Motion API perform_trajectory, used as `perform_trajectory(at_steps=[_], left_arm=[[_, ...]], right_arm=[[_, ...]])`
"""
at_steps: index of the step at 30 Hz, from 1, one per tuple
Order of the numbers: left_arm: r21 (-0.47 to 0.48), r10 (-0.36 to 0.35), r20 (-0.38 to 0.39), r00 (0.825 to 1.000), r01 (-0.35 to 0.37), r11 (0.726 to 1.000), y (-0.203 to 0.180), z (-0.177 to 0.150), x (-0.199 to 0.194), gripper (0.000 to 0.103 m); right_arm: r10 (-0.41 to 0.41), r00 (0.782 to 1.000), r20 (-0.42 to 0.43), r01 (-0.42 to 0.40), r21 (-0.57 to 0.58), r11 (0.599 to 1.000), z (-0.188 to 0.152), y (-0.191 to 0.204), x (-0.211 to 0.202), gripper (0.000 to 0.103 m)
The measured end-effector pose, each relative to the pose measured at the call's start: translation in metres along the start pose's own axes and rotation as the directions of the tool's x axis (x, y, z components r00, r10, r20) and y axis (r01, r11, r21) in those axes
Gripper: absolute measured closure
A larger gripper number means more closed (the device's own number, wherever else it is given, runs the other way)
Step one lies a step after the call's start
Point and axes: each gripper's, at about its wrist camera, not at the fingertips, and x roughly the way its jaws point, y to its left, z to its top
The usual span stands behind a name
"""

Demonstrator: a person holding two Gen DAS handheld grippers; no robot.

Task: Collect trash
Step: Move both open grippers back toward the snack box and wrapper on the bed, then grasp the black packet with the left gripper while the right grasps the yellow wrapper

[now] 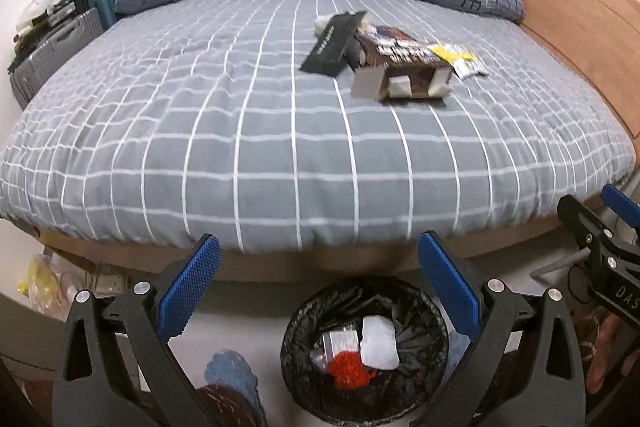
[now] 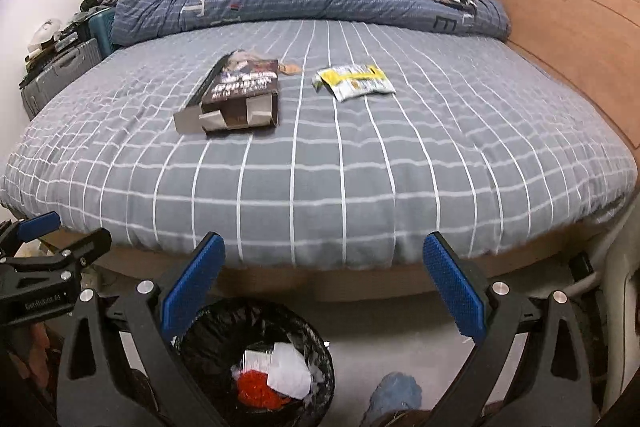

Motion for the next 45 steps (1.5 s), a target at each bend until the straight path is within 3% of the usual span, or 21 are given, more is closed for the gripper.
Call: perform_trajectory(at_steps=[9, 17, 28, 38, 45], left_arm=[[-0.031, 0.019, 0.020, 1.000, -0.018, 0.999, 0.018, 0.040, 0.013, 0.006], [-0.021, 0.023, 0.020, 1.000, -0.023, 1.000, 0.019, 0.076, 0.038, 0.006], [0.014, 0.040, 0.010, 0.999, -0.040, 0.999, 0.021, 0.144, 0.101, 0.006], [0.028, -0.013, -0.052, 0.999, 0.015, 1.000, 0.022, 0.186, 0.174, 0.007], [0.063, -0.059, -0.077, 0.995, 0.064, 0.996, 0.021, 0.203, 0.202, 0.008]], right_arm=[[-0.045, 0.998, 0.053, 0.047, -0.039, 0.998, 0.040, 0.006, 0.021, 0.008], [-0.038, 0.998, 0.054, 0.040, -0.041, 0.998, 0.076, -0.001, 0.056, 0.007], [-0.057, 0.998, 0.012, 0.057, -0.018, 0.998, 0.123, -0.028, 0.127, 0.008], [-0.025, 0.999, -0.046, 0.026, 0.009, 1.000, 0.170, -0.046, 0.204, 0.008], [0.014, 0.993, -0.118, -0.010, 0.035, 0.999, 0.194, -0.048, 0.251, 0.008]])
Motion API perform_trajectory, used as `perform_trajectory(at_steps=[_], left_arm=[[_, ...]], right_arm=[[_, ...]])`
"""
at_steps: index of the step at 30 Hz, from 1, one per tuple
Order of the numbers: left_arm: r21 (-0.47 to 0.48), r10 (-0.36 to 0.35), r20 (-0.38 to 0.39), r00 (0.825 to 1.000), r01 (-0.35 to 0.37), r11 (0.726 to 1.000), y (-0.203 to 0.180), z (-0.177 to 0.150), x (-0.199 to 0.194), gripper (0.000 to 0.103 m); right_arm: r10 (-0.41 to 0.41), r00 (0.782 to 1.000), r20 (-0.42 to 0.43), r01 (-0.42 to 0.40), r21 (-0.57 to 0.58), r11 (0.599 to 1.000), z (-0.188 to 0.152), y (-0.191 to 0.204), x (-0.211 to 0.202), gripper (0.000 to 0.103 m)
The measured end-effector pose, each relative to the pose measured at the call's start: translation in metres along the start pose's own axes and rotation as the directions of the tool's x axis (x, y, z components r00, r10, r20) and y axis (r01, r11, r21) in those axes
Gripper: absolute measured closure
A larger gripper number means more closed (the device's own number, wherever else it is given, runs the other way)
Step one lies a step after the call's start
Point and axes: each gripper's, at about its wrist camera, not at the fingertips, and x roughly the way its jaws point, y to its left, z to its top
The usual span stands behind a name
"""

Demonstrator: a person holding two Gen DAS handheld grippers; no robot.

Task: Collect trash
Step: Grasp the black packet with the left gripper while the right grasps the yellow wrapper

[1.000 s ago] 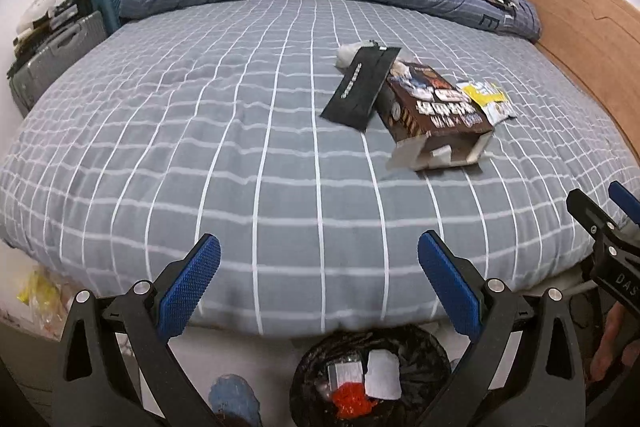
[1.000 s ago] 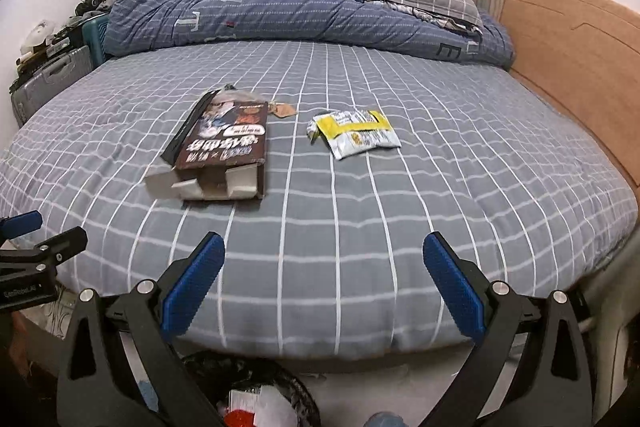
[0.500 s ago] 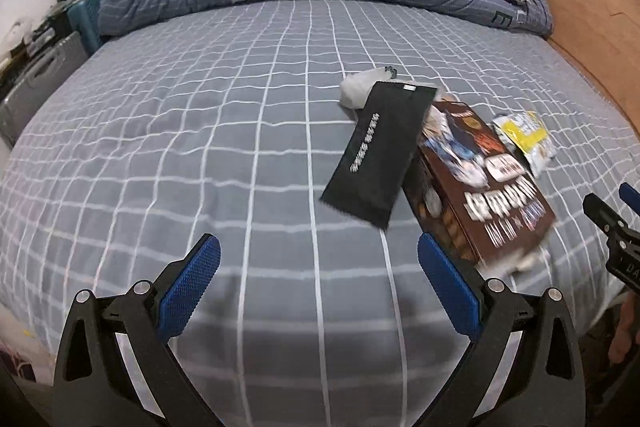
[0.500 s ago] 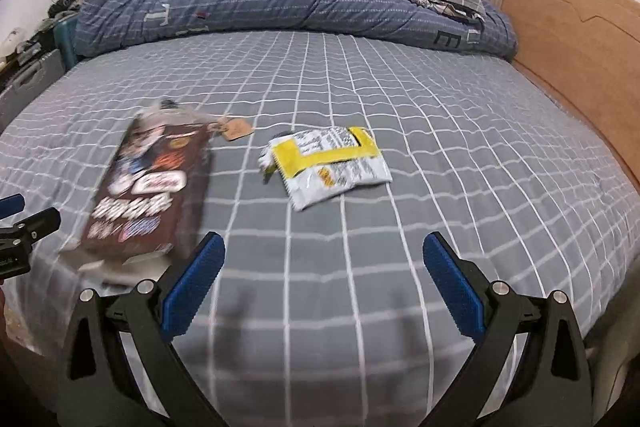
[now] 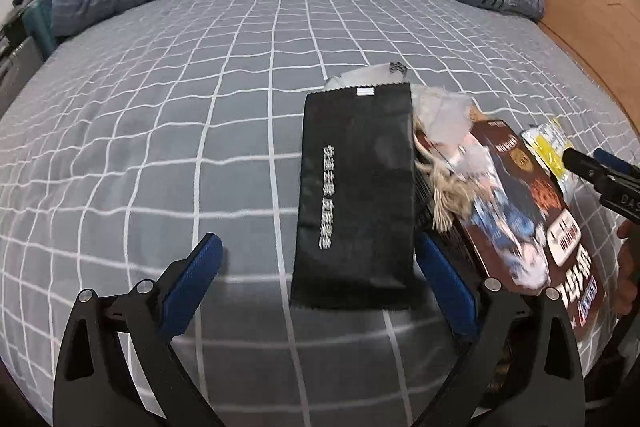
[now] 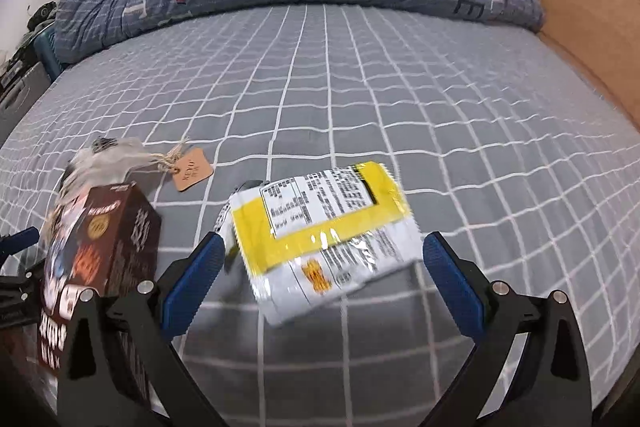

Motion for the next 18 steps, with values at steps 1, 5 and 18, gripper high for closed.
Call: perform_trajectory(at_steps=[1, 5, 18], left_arm=[[-0.004, -0.008, -0.002, 1.000, 0.008, 1.000, 0.002, 0.002, 0.002, 0.010], [-0.042, -0.061, -0.023, 0.998, 0.060, 0.997, 0.011, 0.007, 0.013, 0.018], [-0.051, -0.011, -0.067, 0.998, 0.007, 0.999, 0.015, 0.017, 0.029, 0.040]], right_arm=[[0.005, 1.000, -0.012, -0.005, -0.004, 1.000, 0.001, 0.001, 0.005, 0.008], [-0.011, 0.998, -0.064, 0.010, -0.026, 1.000, 0.003, 0.006, 0.026, 0.008], [0.027, 0.993, -0.112, -0.033, -0.049, 0.998, 0.001, 0.009, 0.044, 0.034]])
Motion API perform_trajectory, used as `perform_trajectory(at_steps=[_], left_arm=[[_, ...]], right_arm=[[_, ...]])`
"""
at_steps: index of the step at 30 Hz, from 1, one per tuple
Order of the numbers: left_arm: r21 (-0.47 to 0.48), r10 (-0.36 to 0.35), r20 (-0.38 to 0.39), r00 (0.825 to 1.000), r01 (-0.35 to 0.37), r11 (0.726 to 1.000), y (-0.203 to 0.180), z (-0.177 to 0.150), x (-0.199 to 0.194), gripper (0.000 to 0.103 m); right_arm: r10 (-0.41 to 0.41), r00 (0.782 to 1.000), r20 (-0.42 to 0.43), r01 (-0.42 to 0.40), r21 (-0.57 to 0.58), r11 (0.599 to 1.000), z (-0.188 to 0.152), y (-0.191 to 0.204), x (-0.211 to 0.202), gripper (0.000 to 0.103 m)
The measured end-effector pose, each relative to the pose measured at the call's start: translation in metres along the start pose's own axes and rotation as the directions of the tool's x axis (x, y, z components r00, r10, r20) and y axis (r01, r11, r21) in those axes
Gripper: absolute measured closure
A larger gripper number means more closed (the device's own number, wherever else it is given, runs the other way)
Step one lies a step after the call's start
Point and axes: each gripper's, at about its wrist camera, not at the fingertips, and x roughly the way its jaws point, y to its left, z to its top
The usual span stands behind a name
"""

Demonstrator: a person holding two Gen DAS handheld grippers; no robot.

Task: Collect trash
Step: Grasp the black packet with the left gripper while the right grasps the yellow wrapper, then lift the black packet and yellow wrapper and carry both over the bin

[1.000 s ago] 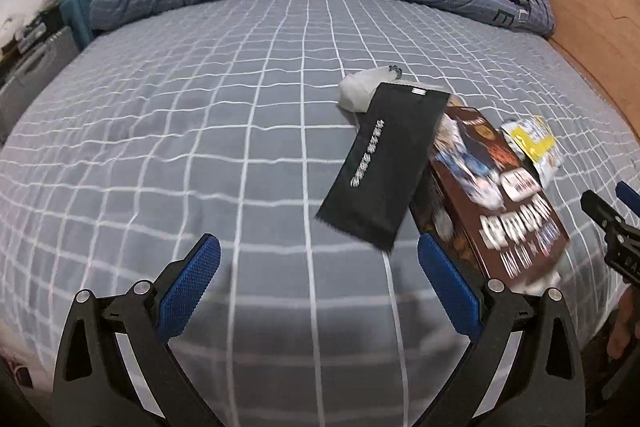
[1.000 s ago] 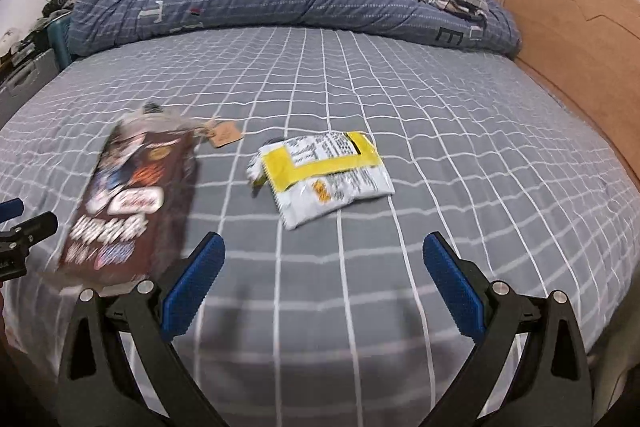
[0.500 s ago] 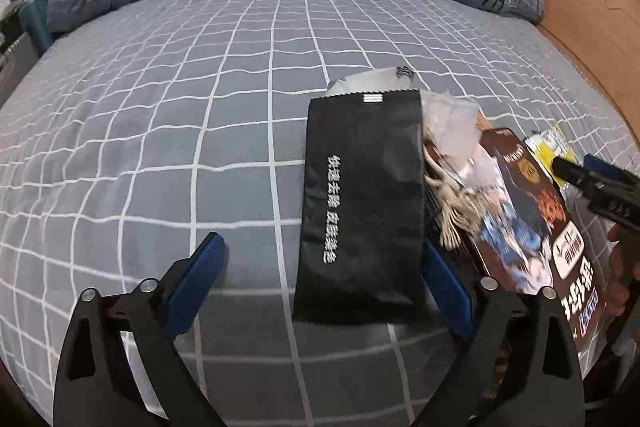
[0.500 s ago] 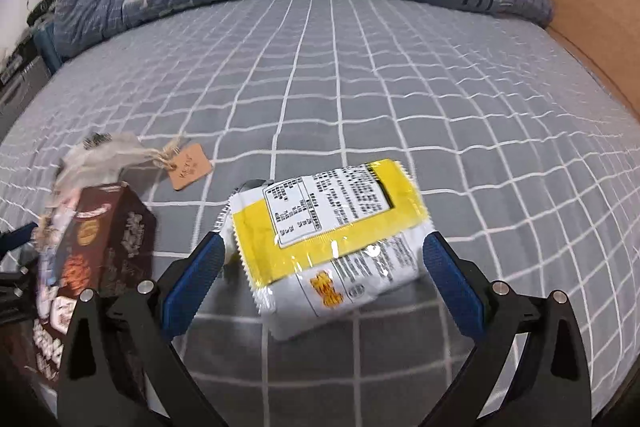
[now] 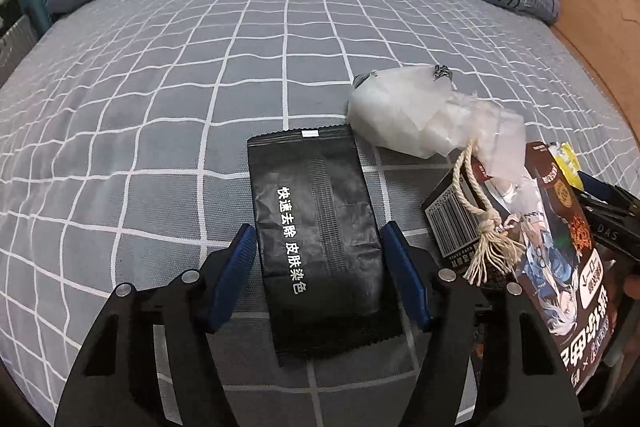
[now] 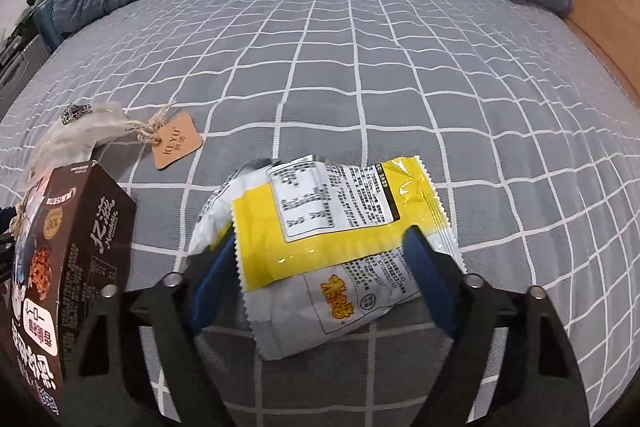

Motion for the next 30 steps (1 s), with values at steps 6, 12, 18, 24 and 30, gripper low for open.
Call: perform_trajectory(at_steps=[6, 12, 18, 24, 30], left_arm=[[-0.001, 0.045, -0.008, 0.999, -0.045, 0.999, -0.002, -0.002, 0.002, 0.048], [0.010, 0.079, 0.001, 0.997, -0.079, 0.997, -0.005, -0.003, -0.004, 0.062], [0.009, 0.080, 0.019, 0.997, -0.080, 0.997, -0.005, -0.002, -0.012, 0.068], [0.002, 0.076, 0.034, 0.997, -0.076, 0.997, -0.001, 0.000, -0.019, 0.069], [0.005, 0.073, 0.049, 0.996, -0.073, 0.997, -0.002, 0.002, -0.028, 0.069]], right_arm=[[0.011, 1.000, 0.003, -0.011, -0.007, 1.000, -0.001, 0.001, -0.002, 0.055], [0.010, 1.000, 0.007, -0.011, 0.028, 1.000, -0.001, -0.013, -0.004, 0.084], [-0.008, 1.000, 0.024, 0.008, 0.007, 1.000, 0.002, -0.012, -0.010, 0.096], [-0.025, 0.999, 0.035, 0.025, 0.002, 1.000, 0.006, -0.010, -0.018, 0.097], [-0.033, 0.998, 0.056, 0.032, 0.017, 0.999, 0.009, -0.011, -0.031, 0.098]])
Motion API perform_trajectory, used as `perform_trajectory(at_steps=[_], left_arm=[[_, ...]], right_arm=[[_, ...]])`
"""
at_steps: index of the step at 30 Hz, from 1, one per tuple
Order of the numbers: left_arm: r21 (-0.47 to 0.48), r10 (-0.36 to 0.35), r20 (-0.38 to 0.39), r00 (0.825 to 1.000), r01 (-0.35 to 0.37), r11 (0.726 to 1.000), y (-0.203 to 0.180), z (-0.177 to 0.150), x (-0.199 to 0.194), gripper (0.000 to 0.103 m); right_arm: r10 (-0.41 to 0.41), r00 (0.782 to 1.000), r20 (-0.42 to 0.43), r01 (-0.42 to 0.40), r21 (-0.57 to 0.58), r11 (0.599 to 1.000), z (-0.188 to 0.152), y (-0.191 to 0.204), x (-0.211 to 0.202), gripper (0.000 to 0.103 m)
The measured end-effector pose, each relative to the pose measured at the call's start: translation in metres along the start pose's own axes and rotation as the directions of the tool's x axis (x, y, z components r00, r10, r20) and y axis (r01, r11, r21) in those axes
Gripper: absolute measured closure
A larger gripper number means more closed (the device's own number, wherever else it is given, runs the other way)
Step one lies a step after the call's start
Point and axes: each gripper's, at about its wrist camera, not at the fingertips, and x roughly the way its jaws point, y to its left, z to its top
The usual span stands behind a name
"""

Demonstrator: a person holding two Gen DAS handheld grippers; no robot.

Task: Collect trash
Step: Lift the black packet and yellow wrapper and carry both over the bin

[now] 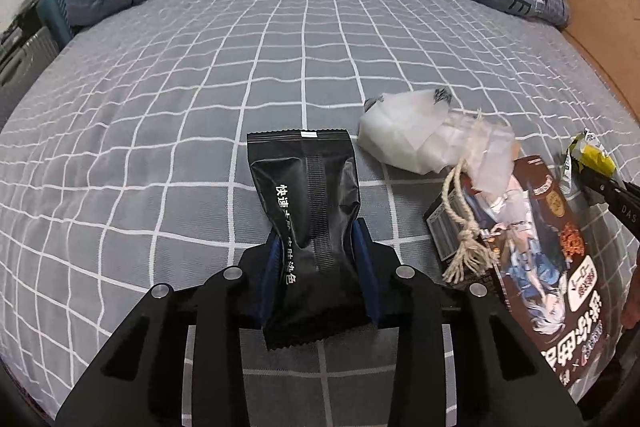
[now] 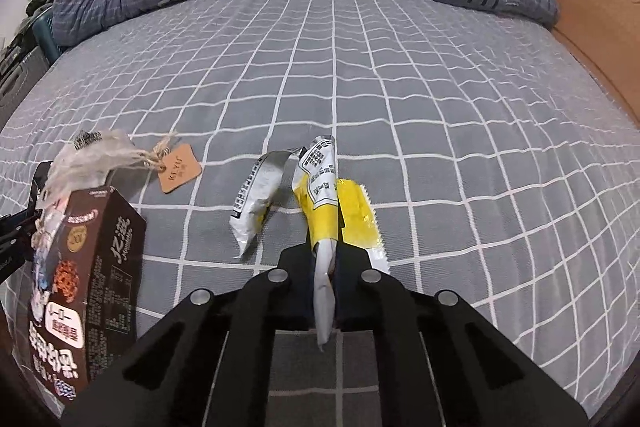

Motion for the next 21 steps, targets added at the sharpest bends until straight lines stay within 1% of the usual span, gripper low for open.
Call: perform_trajectory(at_steps=[10, 17, 21], left_arm=[[-0.005, 0.001, 0.036, 0.999, 0.000, 1.000, -0.001, 0.002, -0.027, 0.069], [-0.010, -0.018, 0.061, 0.998, 0.019, 1.000, -0.006, -0.004, -0.044, 0.069], [-0.022, -0.028, 0.085, 0.996, 0.030, 0.999, -0.010, -0.009, -0.059, 0.069]], right_arm=[[0.008, 0.999, 0.040, -0.007, -0.008, 1.000, 0.003, 0.008, -0.029, 0.098], [0.012, 0.995, 0.096, -0.008, -0.038, 0.999, -0.002, 0.018, -0.059, 0.098], [0.026, 0.994, 0.109, -0.022, -0.042, 0.999, -0.007, 0.021, -0.072, 0.098]])
